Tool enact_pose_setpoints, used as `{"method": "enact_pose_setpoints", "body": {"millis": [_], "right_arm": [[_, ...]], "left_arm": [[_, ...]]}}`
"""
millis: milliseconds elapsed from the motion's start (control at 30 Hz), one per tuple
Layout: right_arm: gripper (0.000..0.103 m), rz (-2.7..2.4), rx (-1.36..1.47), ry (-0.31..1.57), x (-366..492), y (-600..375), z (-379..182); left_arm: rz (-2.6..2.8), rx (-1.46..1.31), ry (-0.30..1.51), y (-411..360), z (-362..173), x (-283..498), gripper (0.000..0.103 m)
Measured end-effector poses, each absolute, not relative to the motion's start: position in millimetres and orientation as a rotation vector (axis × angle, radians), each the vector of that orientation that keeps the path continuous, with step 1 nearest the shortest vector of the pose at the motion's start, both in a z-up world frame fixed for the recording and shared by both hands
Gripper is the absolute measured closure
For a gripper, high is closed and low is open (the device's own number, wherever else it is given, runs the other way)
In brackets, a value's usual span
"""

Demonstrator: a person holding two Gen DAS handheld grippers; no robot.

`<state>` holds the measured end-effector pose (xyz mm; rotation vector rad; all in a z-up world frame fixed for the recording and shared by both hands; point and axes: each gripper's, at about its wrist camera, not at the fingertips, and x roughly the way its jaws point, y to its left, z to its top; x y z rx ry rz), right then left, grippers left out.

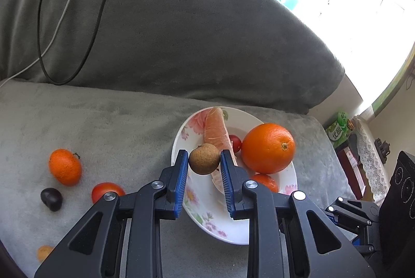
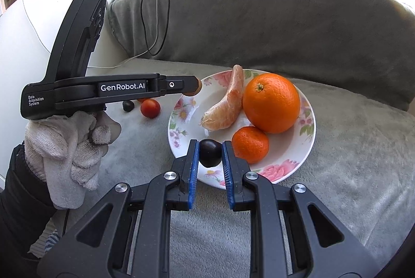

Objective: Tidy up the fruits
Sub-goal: 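Carry the longan and plum over the plate and open both grippers, then withdraw both grippers from the plate toward the remaining loose fruits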

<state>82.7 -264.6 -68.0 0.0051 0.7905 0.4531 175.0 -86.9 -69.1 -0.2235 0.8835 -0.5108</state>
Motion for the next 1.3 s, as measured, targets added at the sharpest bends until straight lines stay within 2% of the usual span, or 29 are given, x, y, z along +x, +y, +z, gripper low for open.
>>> {"method": "enact_pose_setpoints", "body": {"millis": [167, 200, 267, 333, 400, 433, 467, 533, 667, 733, 867, 1300], "right_arm": [[0.084, 0.443, -0.002, 0.785, 83, -262, -69], [0.084, 0.439, -0.004, 0.782, 83, -262, -69], [0.083, 0.438, -0.002, 0.78, 83, -263, -69], [0.081, 0.438, 0.0, 0.779, 83, -264, -69], [0.064, 0.432, -0.003, 0.767, 82, -264, -68], [0.047, 0.428, -0.005, 0.757, 81, -265, -67], [0.039, 0.429, -0.006, 0.747, 80, -265, -65], [0.037, 0.437, -0.012, 0.738, 78, -265, -63], [0.018, 0.438, -0.021, 0.713, 72, -265, -59], [0.016, 0.442, -0.023, 0.708, 71, -265, -57], [0.009, 0.447, -0.026, 0.697, 67, -264, -54], [0.007, 0.463, 0.055, 0.707, 65, -274, -43]], "left_arm": [[-0.511, -0.222, 0.879, -89, -67, 174, 0.079], [-0.509, -0.223, 0.877, -89, -67, 174, 0.077], [-0.513, -0.228, 0.875, -89, -66, 174, 0.063], [-0.515, -0.231, 0.873, -89, -65, 174, 0.059], [-0.514, -0.23, 0.872, -89, -64, 174, 0.057], [-0.514, -0.23, 0.872, -89, -64, 174, 0.054], [-0.515, -0.231, 0.872, -89, -64, 174, 0.051], [-0.515, -0.231, 0.87, -88, -63, 173, 0.048], [-0.515, -0.236, 0.864, -87, -61, 171, 0.032], [-0.512, -0.23, 0.866, -87, -60, 170, 0.026], [-0.501, -0.213, 0.852, -86, -57, 167, 0.025], [-0.453, -0.178, 0.784, -63, -37, 151, 0.025]]}}
